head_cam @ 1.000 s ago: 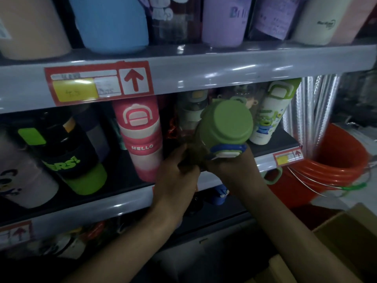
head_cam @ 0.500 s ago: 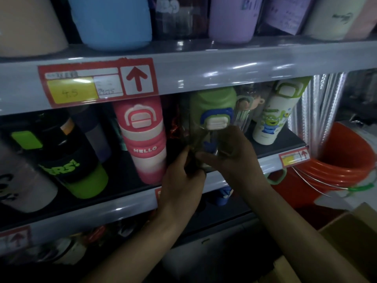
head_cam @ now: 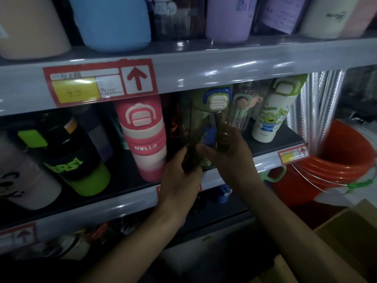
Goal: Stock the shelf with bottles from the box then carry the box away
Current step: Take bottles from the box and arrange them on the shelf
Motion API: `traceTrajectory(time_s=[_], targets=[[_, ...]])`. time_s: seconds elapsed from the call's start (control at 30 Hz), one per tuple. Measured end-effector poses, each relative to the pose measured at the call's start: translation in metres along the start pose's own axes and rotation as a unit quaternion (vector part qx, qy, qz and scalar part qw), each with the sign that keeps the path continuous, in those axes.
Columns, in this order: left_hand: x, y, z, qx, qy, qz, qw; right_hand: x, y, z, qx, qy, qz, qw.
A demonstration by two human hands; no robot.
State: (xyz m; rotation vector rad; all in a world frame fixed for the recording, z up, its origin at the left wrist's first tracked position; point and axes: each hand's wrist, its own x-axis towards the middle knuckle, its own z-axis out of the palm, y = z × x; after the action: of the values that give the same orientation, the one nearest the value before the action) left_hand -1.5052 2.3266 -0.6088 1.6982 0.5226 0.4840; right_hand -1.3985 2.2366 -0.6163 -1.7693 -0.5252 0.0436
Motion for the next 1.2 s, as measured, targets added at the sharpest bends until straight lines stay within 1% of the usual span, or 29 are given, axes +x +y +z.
traceTrajectory(time_s=[0.23,0.47,0.57,0.67,0.8,0.93,1.13,1.2], targets=[[-0.005,0.001,0.002,-0.012,0.015,-0.003,1.000,-0.004,-0.003,0.002,0.019,-0.013,0.033,0.999],[-0.004,-0.001,0.004,-0.009,0.020,-0.011,1.000,-0.006,-0.001,0.001,0.029,-0.013,0.041,0.999],[-0.003,0.002,0.002,-0.006,0.017,-0.012,1.000,-0.005,-0.001,0.002,0.014,-0.023,0.041,0.999],[-0.005,0.007,-0.001,-0.034,0.010,-0.028,0.999,-0.005,-0.001,-0.001,0.004,-0.023,0.039,0.999],[-0.012,0.011,-0.006,-0.047,0.026,-0.032,0.998,-0.010,-0.005,-0.014,-0.050,-0.007,0.038,0.998],[-0.024,0.007,-0.011,-0.005,0.036,-0.005,0.999,-0.019,-0.012,-0.031,-0.074,0.020,0.055,0.996],[-0.047,0.005,-0.005,0.073,0.036,0.056,0.995,-0.034,-0.026,-0.063,-0.044,0.056,0.073,0.995],[-0.053,0.004,0.002,0.077,0.040,0.068,0.994,-0.035,-0.030,-0.071,-0.050,0.070,0.073,0.994]])
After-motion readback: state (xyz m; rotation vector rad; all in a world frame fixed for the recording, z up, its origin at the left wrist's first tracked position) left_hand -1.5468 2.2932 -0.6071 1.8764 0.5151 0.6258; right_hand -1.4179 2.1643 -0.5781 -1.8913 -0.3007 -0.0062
